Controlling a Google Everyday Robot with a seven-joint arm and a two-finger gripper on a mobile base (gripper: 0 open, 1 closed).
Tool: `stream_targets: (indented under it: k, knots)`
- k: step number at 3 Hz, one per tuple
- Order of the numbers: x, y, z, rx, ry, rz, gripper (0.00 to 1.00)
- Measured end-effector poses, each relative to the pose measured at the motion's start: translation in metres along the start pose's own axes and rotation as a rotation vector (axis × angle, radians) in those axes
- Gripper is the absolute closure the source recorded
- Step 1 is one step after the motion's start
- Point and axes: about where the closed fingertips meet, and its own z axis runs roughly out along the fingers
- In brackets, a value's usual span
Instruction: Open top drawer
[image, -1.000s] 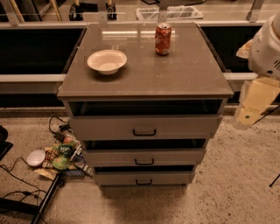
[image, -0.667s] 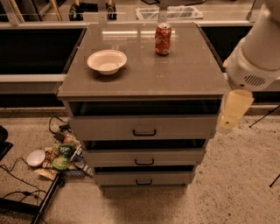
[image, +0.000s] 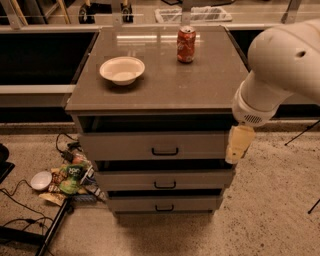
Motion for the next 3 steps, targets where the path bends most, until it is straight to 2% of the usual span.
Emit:
stream_targets:
  k: [1,2,3]
  knots:
    - [-0.005,0.012,0.035,0.000,-0.025,-0.003,0.00]
    - [-0.014,0.029,0.061,0.010,-0.067,-0.025,0.00]
    - [-0.024,0.035,0.083,0.012,-0.081,-0.054,0.00]
